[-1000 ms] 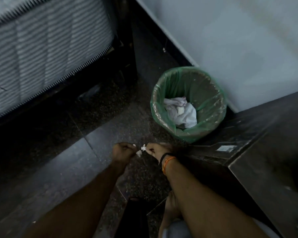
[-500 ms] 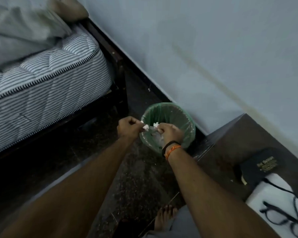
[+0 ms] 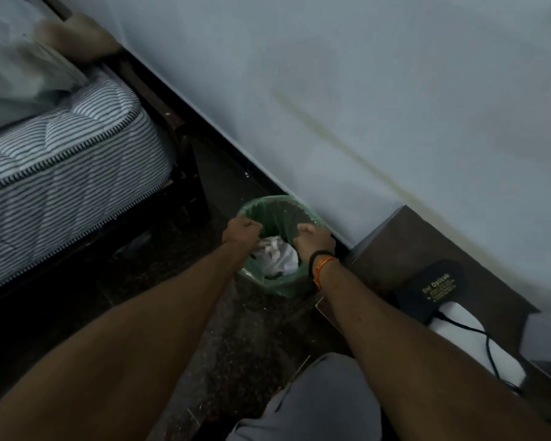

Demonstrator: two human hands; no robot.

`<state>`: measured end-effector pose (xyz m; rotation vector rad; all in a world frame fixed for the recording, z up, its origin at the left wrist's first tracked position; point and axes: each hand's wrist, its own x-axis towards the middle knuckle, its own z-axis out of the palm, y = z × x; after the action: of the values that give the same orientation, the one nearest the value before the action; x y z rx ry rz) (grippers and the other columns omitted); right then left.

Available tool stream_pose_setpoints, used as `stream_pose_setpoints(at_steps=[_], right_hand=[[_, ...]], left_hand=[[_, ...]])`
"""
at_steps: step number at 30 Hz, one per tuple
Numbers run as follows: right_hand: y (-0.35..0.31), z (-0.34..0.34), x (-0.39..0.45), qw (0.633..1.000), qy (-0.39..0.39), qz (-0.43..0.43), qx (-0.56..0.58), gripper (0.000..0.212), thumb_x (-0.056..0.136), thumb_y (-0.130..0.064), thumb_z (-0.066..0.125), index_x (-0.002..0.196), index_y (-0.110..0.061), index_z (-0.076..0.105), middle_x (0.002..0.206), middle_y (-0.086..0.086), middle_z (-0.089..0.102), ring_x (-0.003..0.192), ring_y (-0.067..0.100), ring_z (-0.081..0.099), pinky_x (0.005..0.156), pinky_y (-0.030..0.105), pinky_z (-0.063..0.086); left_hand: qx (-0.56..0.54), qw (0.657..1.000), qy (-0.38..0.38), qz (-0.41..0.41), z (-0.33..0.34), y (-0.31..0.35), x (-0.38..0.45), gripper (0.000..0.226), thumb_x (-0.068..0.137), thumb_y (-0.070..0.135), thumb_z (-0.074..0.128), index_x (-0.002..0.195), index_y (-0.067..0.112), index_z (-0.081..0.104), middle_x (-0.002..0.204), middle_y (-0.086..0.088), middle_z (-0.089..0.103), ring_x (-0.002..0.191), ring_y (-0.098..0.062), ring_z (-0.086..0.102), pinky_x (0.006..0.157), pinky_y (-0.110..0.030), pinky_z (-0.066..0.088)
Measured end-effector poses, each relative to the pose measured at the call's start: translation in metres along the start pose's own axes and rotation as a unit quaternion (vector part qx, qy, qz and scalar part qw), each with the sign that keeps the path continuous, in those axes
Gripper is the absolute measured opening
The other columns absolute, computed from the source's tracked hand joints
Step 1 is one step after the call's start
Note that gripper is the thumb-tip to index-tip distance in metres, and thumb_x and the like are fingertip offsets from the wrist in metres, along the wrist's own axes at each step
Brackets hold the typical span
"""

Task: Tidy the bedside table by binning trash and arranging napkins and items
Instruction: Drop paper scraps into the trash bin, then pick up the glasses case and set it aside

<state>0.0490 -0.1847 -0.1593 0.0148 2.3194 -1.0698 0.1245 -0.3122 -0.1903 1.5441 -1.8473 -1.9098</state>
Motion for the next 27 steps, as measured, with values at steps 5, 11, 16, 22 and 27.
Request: stream_pose_setpoints(at_steps=[5,11,16,22,27], right_hand=[[-0.005,-0.035,-0.023,0.996,0.027,-0.064,-0.056,0.04,0.088,-0.007,0.061,0.127,-0.013,0.064,0.131,0.006,0.064,0.121,0.026,0.058,0.105,0.034,0.045],[0.004,-0.103,-0.067,0.985,0.127,-0.12,-0.014,0.029,0.084,0.001,0.057,0.106,-0.011,0.073,0.111,0.007,0.072,0.106,0.025,0.065,0.097,0.036,0.053],[0.032,-0.167,-0.109,0.967,0.214,-0.136,0.0,0.021,0.084,-0.002,0.061,0.093,-0.014,0.076,0.097,0.005,0.075,0.094,0.022,0.068,0.089,0.037,0.057],[0.072,-0.236,-0.159,0.956,0.277,-0.08,0.056,0.021,0.079,0.0,0.061,0.081,-0.015,0.075,0.091,0.006,0.076,0.089,0.023,0.07,0.085,0.039,0.059],[0.113,-0.269,-0.194,0.944,0.326,-0.037,0.044,0.018,0.079,-0.006,0.063,0.081,-0.017,0.076,0.088,0.004,0.077,0.087,0.022,0.071,0.081,0.037,0.06]], left_hand=[[0.14,0.987,0.005,0.077,0.007,0.023,-0.043,0.012,0.079,0.01,0.063,0.071,0.008,0.072,0.077,-0.015,0.075,0.078,-0.028,0.073,0.078,-0.044,0.062],[0.207,0.955,-0.053,0.207,0.042,0.066,-0.109,0.011,0.073,0.008,0.073,0.083,0.011,0.07,0.088,-0.019,0.074,0.082,-0.031,0.07,0.077,-0.039,0.059],[0.236,0.927,-0.097,0.276,0.074,0.078,-0.17,0.009,0.076,0.009,0.074,0.083,0.012,0.07,0.078,-0.014,0.07,0.067,-0.022,0.064,0.064,-0.029,0.053],[0.266,0.883,-0.192,0.335,0.114,0.072,-0.243,0.013,0.085,0.01,0.062,0.082,0.011,0.075,0.083,-0.012,0.075,0.084,-0.031,0.072,0.08,-0.04,0.06],[0.294,0.848,-0.266,0.35,0.144,0.06,-0.286,0.017,0.087,0.005,0.056,0.086,-0.004,0.071,0.086,-0.024,0.073,0.084,-0.036,0.072,0.078,-0.046,0.06]])
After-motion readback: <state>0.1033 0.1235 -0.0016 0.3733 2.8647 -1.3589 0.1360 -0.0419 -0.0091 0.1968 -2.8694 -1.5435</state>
